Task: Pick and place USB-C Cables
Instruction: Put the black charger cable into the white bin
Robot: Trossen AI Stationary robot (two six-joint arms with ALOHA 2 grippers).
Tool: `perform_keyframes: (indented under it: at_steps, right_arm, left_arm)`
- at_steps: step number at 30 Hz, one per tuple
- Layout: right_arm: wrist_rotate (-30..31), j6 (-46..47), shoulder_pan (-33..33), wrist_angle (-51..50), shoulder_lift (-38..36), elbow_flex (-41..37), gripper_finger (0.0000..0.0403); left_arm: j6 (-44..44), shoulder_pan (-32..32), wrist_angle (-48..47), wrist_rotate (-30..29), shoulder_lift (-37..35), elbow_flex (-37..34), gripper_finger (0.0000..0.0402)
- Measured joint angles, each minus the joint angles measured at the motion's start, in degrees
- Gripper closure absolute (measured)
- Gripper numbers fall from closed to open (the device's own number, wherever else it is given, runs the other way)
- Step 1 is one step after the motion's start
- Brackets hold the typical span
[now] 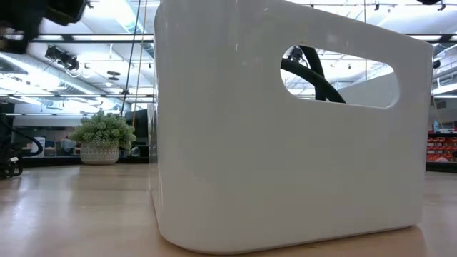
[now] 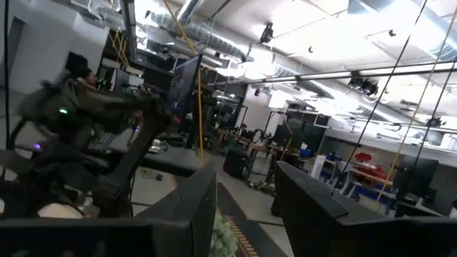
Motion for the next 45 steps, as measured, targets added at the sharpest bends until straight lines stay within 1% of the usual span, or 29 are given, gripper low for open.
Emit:
perform_keyframes:
  at_steps: [4,6,8,12,16,19,24,28,31,34,39,45]
  right_arm:
    - [0.0,0.0,0.0,-0.6,0.0,0.0,0.0255]
    - [0.0,0.3,0.0,-0.8,0.0,0.0,0.0255]
    - [-0.2,1.0,0.0,-0.9,0.0,0.0,0.0255]
    - [-0.3,2.0,0.0,-1.3,0.0,0.0,0.0255]
    - [-0.4,1.0,0.0,-2.7,0.0,0.0,0.0255]
    - [-0.3,0.0,0.0,-2.7,-0.1,0.0,0.0255]
    - [-0.4,-0.2,0.0,-4.7,-2.1,0.0,0.0255]
    - [-0.7,-0.1,0.0,-6.6,-3.7,0.0,0.0255]
    - [-3.3,0.2,0.0,-8.2,-4.3,0.0,0.0255]
    - [-5.5,0.0,0.0,-8.7,-4.3,0.0,0.0255]
    - [-9.1,0.1,-0.7,-8.6,-4.3,0.0,0.0255]
    - [-9.4,0.3,-0.7,-8.7,-4.3,0.0,0.0255]
  left_arm:
    - [-7.2,-1.3,-15.7,4.4,8.1,8.2,0.0398]
    - [-9.6,-1.6,-21.2,5.6,11.5,10.7,0.0397]
    - [-9.5,-2.0,-23.9,6.3,14.3,11.5,0.0392]
    - [-8.4,-2.7,-23.9,6.6,18.8,11.5,0.0375]
    - [-14.1,-1.8,-24.5,6.7,23.0,11.5,0.0361]
    - [-18.7,-1.8,-24.7,6.8,25.4,11.5,0.0342]
    - [-25.7,-1.7,-24.4,10.5,29.5,11.5,0.029]
    - [-29.2,-2.4,-22.5,9.7,32.0,11.5,0.0244]
    - [-30.9,-2.8,-20.6,9.2,33.6,11.5,0.0214]
    - [-32.9,-3.2,-20.1,8.9,34.9,11.5,0.0194]
    - [-35.8,-3.4,-19.9,7.0,36.2,11.5,0.0185]
    - [-38.3,-3.7,-20.0,6.3,36.7,11.5,0.0202]
